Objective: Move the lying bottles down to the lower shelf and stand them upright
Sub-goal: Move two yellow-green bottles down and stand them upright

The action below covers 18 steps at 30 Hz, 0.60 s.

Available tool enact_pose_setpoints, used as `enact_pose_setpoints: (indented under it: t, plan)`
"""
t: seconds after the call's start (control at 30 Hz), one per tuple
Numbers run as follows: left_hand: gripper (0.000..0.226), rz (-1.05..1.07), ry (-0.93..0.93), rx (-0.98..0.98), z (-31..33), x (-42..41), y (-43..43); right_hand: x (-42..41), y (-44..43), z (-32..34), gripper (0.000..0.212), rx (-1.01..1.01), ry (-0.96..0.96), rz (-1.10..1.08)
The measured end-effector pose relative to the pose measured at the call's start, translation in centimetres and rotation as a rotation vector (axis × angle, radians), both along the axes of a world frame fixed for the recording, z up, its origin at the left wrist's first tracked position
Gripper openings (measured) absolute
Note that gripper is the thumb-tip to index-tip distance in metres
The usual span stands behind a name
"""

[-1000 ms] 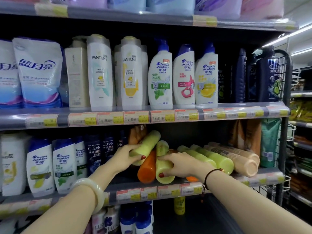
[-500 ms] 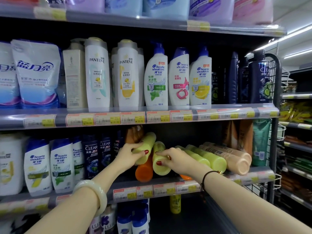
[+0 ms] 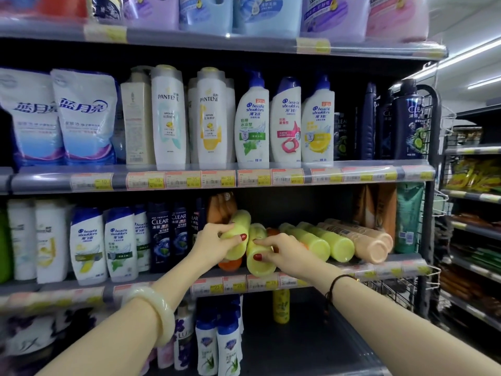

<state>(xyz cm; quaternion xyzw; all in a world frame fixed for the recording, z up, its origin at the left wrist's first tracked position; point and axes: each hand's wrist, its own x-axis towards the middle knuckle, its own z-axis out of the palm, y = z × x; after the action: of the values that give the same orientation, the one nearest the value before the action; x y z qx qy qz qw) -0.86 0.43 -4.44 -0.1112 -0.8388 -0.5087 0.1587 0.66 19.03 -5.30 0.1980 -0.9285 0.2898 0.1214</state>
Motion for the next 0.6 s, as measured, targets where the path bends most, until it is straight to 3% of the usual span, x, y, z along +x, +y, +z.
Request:
enact_pose_setpoints:
  t: [0.27,0.43,0.53,0.6]
  plan:
    - [0.058,0.011,-0.072,0.210,-1.3,2.0,1.6,1.3,0.1,-2.4,0.044,-0.117,0.016,-0.025]
    - [0.058,-0.040,-0.176,0.343,-1.8,2.8,1.8,0.7,0.7,-3.8,0.046,-0.327,-0.048,-0.095]
    - [0.057,-0.069,-0.230,0.437,-2.4,3.1,1.7,0.7,0.8,-4.0,0.032,-0.401,-0.088,-0.085]
    - [0.057,-0.087,-0.265,0.474,-2.7,3.1,1.7,1.0,0.6,-3.9,0.038,-0.505,-0.124,-0.071]
